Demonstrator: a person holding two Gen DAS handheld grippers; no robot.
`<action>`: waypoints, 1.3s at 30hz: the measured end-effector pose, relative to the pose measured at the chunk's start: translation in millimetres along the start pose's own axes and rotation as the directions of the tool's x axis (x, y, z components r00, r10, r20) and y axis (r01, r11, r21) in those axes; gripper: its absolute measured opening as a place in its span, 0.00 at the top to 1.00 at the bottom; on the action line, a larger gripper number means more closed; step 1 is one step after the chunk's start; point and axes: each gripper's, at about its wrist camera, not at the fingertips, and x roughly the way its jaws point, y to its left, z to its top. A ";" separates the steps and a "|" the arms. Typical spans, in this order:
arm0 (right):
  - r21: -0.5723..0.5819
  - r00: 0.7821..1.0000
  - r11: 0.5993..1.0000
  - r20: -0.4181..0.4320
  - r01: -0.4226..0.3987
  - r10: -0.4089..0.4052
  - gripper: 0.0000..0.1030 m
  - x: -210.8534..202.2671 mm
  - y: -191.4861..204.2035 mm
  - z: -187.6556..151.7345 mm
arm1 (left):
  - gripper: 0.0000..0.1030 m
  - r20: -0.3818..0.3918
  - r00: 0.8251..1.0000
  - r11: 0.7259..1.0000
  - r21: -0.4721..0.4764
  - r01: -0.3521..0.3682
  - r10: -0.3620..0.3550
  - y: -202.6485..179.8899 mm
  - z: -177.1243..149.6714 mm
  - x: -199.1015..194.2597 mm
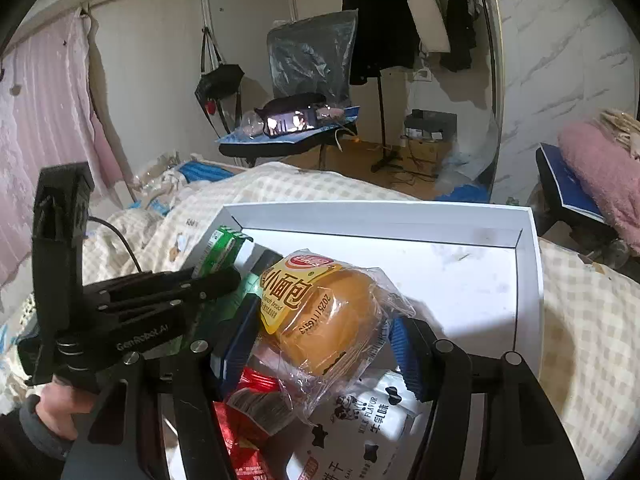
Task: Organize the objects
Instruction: 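Carry the snack stick and bread bun over the white box with both tools, then release the snack stick with the left tool while the right tool releases the bread bun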
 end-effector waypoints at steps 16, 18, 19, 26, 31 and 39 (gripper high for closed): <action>-0.047 0.996 0.995 0.028 0.087 -0.086 0.21 -6.3 8.4 0.2 | 0.53 -0.007 1.000 0.999 -0.043 0.025 -0.025 8.8 0.5 -3.6; -0.048 0.995 0.995 0.035 0.093 -0.091 0.21 -8.2 9.0 0.0 | 0.52 -0.001 0.999 0.998 -0.055 0.037 -0.037 10.7 1.2 -5.9; -0.042 0.995 0.995 0.041 0.089 -0.087 0.21 -9.0 8.3 0.4 | 0.52 0.004 0.999 0.998 -0.056 0.037 -0.036 11.0 1.8 -7.4; -0.011 0.993 0.999 0.108 0.050 -0.048 0.01 -27.1 2.6 5.6 | 0.36 0.072 0.996 0.999 -0.019 0.046 -0.045 1.5 10.5 -35.3; -0.012 0.986 1.000 0.167 0.026 -0.024 0.01 -48.9 5.9 12.7 | 0.22 0.131 0.991 0.998 0.055 0.021 -0.028 -16.6 19.9 -62.2; -0.020 0.970 1.000 0.243 -0.018 0.023 0.01 -79.0 13.4 19.6 | 0.17 0.138 0.990 0.996 0.079 0.027 -0.038 -34.8 27.7 -85.5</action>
